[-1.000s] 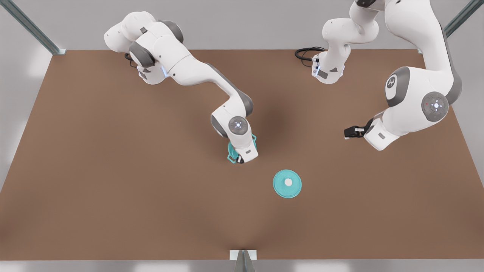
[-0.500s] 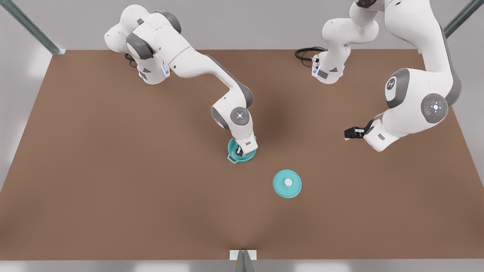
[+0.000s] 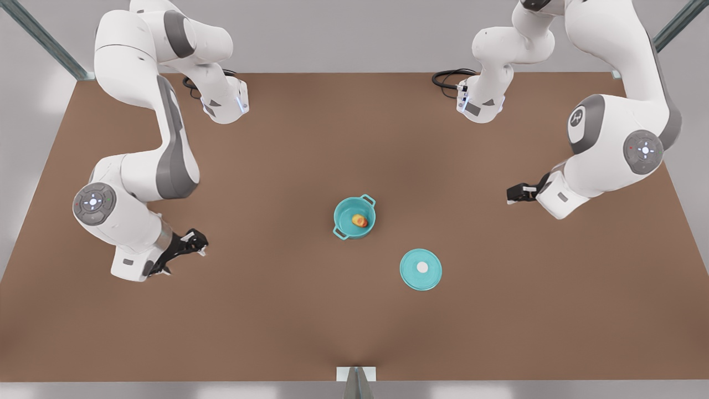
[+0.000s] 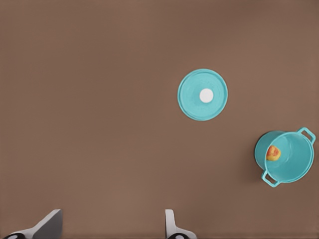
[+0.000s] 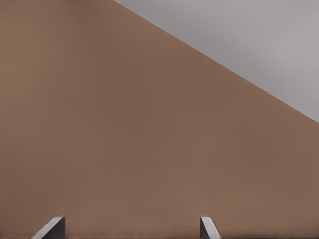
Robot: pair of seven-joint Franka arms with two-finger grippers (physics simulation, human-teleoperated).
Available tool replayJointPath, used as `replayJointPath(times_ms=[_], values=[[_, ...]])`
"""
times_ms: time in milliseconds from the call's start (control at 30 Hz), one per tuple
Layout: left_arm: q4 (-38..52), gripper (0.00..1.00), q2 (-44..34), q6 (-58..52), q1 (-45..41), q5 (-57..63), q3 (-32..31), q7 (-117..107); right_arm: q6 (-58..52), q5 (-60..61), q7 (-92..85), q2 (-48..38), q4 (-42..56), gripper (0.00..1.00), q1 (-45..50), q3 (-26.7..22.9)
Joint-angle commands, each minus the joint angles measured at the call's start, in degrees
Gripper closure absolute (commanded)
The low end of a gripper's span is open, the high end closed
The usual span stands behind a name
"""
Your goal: Open the pot lid and put the potato into the pot
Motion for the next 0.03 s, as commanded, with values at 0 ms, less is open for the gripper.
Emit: replayJointPath(times_ms=[0], values=[[0.0, 0.00, -0.1, -0.4, 0.0, 0.1, 0.0, 0.0, -1.4, 0.1, 6.5, -0.1, 0.0, 0.00, -0.1, -0.1]])
